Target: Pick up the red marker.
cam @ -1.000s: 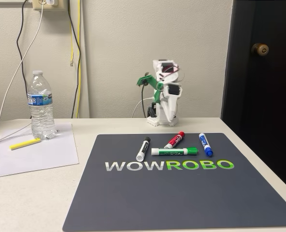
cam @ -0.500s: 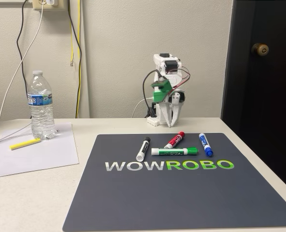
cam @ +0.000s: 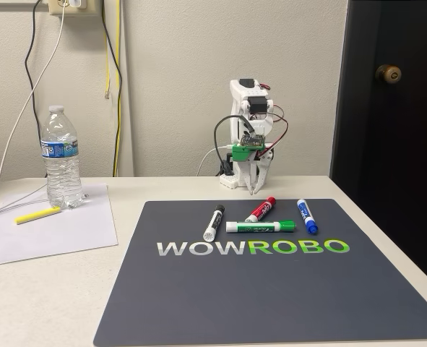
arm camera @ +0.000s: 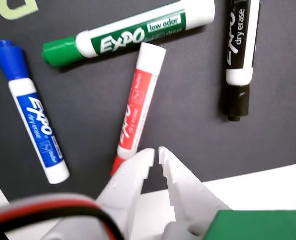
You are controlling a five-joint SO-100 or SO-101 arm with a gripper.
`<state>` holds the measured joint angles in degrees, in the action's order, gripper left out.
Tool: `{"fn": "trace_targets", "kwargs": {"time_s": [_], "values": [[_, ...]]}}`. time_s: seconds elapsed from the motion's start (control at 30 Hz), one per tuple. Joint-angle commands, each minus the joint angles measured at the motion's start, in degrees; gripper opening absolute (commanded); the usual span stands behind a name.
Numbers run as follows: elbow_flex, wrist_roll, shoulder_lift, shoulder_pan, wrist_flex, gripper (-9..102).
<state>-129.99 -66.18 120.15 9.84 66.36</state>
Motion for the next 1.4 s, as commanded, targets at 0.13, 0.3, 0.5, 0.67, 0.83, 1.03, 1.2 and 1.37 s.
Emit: {"fn": "trace_targets", "kwargs": {"time_s": [0.13, 0.3, 0.5, 0.67, 0.83, 1.03, 1.2, 1.37], "values": [[1.93, 6.15, -2.11, 1.32, -5.27, 24], [1.93, 7.38, -4.75, 0.7, -7.21, 24], [1.93, 6.68, -5.89, -0.88, -9.05, 24], [1.93, 5.98, -8.53, -1.32, -11.07, 24], [0.7, 3.16, -10.2, -2.9, -12.39, 24], [-2.81, 1.49, -10.99, -3.08, -17.58, 24], [-2.81, 1.41, -11.95, -3.08, -18.37, 22], [-2.81, 1.41, -12.3, -2.72, -18.02, 11]]}}
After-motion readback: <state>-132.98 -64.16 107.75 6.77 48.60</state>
